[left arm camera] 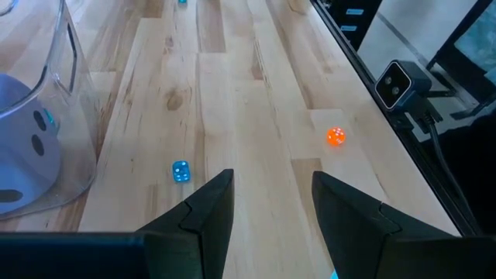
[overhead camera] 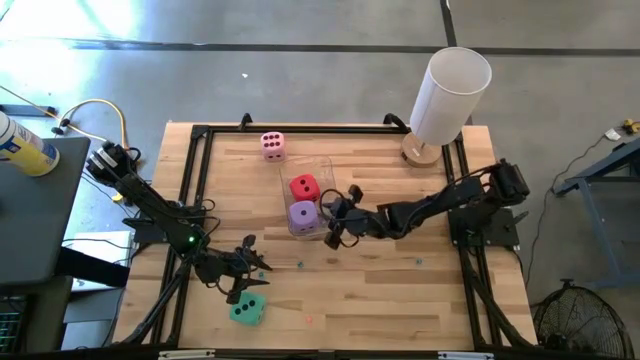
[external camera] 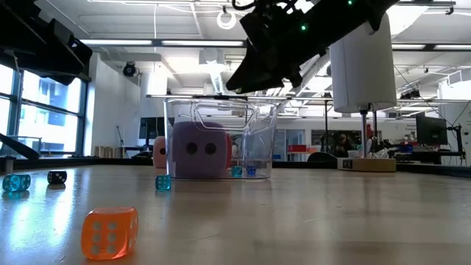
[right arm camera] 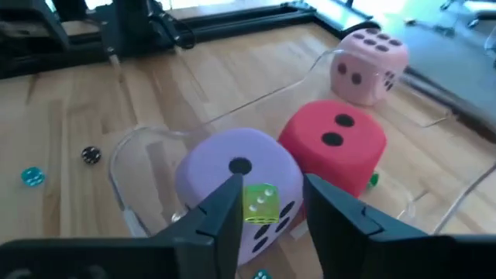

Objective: Pick & Place Dice
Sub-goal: Put the small light green die into the transparent bin

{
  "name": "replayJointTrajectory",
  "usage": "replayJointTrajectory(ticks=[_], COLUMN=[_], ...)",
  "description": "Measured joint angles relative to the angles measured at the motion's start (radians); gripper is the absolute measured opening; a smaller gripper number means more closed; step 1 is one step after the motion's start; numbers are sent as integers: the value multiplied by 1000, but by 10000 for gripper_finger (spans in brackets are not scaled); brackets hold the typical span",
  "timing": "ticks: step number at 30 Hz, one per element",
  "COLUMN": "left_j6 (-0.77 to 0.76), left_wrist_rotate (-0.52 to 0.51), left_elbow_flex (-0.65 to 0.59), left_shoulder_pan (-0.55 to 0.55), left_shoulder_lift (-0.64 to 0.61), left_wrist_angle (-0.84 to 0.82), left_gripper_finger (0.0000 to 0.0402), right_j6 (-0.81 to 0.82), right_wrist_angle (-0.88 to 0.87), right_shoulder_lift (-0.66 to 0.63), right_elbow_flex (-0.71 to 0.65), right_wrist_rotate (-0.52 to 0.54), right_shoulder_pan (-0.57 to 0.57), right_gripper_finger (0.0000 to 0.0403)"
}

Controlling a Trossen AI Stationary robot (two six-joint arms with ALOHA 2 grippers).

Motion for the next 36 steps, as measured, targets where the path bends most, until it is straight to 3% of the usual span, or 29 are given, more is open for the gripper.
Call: replayJointTrajectory(ticks=[18,36], left_j6=[-3,-3], left_wrist_rotate=[0,1], left_elbow_flex=[0,0], left_shoulder_pan=[0,0], left_shoulder_lift=[0,0], left_wrist_angle=[0,0], left_gripper_finger=[168,168], right_j6=[3,83], right_wrist_angle=[-4,-73], right_shoulder_lift=[0,18], right_elbow_flex=[0,1], right_wrist_rotate=[-33,-62], right_shoulder_pan=[14,11], right_gripper_finger=[270,274])
